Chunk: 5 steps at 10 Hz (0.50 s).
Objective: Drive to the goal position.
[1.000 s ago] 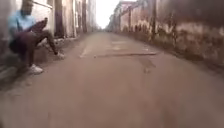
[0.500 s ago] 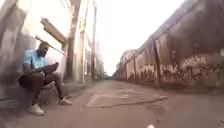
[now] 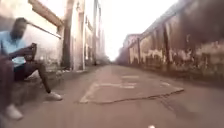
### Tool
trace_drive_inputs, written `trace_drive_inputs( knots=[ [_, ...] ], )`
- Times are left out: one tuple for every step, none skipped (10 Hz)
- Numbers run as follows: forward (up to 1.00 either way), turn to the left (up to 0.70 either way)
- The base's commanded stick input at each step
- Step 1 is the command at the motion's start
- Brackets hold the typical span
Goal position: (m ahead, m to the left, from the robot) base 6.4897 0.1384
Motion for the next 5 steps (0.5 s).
trace_drive_inputs(
  knots=[
    [1.0, 0.0],
    [1.0, 0.0],
    [1.0, 0.0],
    [1.0, 0.0],
    [1.0, 0.0]
  ],
)
